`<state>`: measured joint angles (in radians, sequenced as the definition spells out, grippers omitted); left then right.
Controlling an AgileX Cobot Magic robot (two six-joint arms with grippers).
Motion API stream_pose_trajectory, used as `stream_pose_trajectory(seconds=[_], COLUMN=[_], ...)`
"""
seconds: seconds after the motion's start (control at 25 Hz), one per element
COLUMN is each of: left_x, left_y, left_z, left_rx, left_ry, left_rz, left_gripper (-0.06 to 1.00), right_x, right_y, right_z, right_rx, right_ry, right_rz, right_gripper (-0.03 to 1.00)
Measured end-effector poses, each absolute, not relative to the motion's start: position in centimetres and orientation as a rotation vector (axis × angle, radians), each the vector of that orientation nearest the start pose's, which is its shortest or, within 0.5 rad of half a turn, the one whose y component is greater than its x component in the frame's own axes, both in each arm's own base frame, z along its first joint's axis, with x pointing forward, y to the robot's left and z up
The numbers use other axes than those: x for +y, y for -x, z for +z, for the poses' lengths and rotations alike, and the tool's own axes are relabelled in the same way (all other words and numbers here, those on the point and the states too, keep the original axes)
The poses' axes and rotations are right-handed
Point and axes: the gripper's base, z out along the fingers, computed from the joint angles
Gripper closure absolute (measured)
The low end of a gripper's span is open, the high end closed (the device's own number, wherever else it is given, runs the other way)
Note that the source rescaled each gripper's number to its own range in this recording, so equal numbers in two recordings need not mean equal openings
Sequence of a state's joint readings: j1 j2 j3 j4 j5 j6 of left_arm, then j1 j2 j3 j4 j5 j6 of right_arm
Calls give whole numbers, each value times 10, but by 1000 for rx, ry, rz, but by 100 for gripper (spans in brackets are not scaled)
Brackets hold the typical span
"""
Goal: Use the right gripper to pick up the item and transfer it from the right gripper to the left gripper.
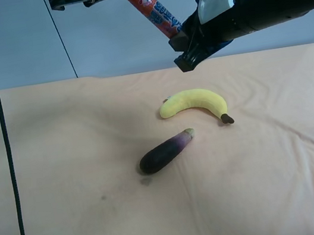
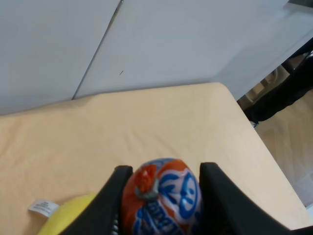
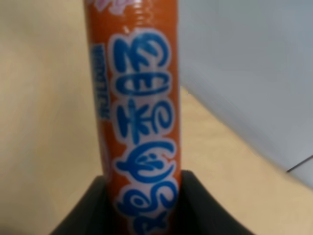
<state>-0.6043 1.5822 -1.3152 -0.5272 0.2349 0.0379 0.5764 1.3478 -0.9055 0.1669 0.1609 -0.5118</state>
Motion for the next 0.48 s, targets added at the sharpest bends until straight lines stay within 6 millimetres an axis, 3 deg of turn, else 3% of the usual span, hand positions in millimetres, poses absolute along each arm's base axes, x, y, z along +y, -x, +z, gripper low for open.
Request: stream_pose_trajectory(seconds=[0.48], left_x=[-228], left_y=[-310], left_z=[331], left_rx=[2088], left_ry=[-207], left_rz=[-805], left_gripper=[91], right_x=[164], right_y=[-244], right_z=[289], right_rx=[1952], right_ry=[947], right_rz=[209], right_gripper=[97])
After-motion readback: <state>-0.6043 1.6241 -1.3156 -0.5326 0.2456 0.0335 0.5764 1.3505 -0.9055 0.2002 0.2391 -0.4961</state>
